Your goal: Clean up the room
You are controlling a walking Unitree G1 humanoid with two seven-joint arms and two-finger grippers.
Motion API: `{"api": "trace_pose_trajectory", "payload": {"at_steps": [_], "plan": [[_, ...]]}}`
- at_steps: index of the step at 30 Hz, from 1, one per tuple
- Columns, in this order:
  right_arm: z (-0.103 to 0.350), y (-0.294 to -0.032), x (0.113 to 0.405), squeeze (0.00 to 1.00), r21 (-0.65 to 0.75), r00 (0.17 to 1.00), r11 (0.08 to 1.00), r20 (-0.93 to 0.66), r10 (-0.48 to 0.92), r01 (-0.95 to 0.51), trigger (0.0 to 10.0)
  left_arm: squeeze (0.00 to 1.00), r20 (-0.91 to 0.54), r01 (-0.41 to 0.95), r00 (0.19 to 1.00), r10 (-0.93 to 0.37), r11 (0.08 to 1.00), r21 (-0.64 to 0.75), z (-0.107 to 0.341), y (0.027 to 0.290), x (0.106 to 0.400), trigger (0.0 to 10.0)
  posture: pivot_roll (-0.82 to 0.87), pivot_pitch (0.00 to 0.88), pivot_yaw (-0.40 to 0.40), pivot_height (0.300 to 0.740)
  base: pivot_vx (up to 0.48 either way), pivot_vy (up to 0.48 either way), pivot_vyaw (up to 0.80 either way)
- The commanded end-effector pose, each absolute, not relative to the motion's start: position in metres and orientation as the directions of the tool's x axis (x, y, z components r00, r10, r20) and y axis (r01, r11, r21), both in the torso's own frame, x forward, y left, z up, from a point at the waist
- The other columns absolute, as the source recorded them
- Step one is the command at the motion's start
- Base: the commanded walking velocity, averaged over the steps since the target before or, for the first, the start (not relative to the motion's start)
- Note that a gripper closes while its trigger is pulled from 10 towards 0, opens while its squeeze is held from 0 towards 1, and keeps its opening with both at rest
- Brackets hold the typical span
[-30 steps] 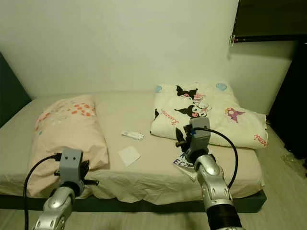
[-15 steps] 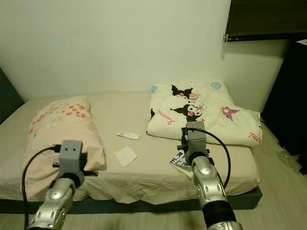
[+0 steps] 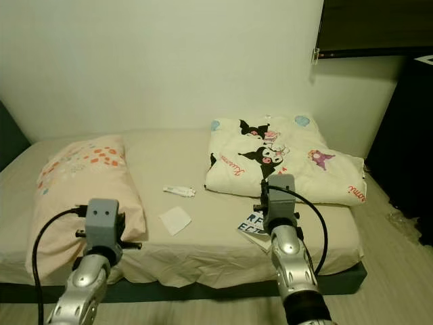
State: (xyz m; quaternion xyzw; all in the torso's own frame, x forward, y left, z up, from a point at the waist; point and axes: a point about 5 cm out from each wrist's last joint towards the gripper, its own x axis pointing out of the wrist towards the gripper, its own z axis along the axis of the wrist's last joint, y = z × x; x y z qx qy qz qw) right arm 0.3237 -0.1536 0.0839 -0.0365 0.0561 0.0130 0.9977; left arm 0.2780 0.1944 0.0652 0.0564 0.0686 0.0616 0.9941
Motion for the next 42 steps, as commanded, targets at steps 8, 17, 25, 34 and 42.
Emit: {"api": "trace_pose_trajectory", "payload": {"at_steps": [8, 17, 25, 34, 42], "plan": [[0.072, -0.143, 0.321, 0.0, -0.088, 0.985, 0.992, -0.158, 0.077, -0.092, 10.0, 0.0, -0.105, -0.113, 0.986, 0.129, 0.983, 0.145, 0.07, 0.194, 0.276, 10.0, -0.02, 0.032, 0.009, 0.74, 0.0, 0.0, 0.0], [0.07, -0.139, 0.319, 0.0, -0.07, 0.98, 0.989, -0.161, 0.114, -0.126, 10.0, 0.0, -0.099, -0.099, 0.989, 0.114, 0.984, 0.149, 0.074, 0.192, 0.276, 10.0, -0.02, 0.038, 0.015, 0.74, 0.0, 0.0, 0.0], [0.072, -0.134, 0.318, 0.0, -0.106, 0.976, 0.979, -0.152, 0.157, -0.174, 10.0, 0.0, -0.09, -0.088, 0.991, 0.101, 0.986, 0.142, 0.076, 0.19, 0.275, 10.0, -0.02, 0.04, 0.012, 0.74, 0.211, 0.0, 0.3], [0.074, -0.133, 0.319, 0.0, -0.105, 0.974, 0.976, -0.141, 0.176, -0.192, 10.0, 0.0, -0.086, -0.094, 0.991, 0.105, 0.987, 0.127, 0.077, 0.19, 0.275, 10.0, -0.02, 0.041, 0.013, 0.74, 0.41, 0.0, 0.09], [0.073, -0.134, 0.318, 0.0, -0.111, 0.974, 0.975, -0.141, 0.175, -0.191, 10.0, 0.0, -0.082, -0.098, 0.991, 0.109, 0.987, 0.126, 0.078, 0.191, 0.274, 10.0, -0.02, 0.042, 0.011, 0.74, 0.409, 0.0, 0.0]]}}
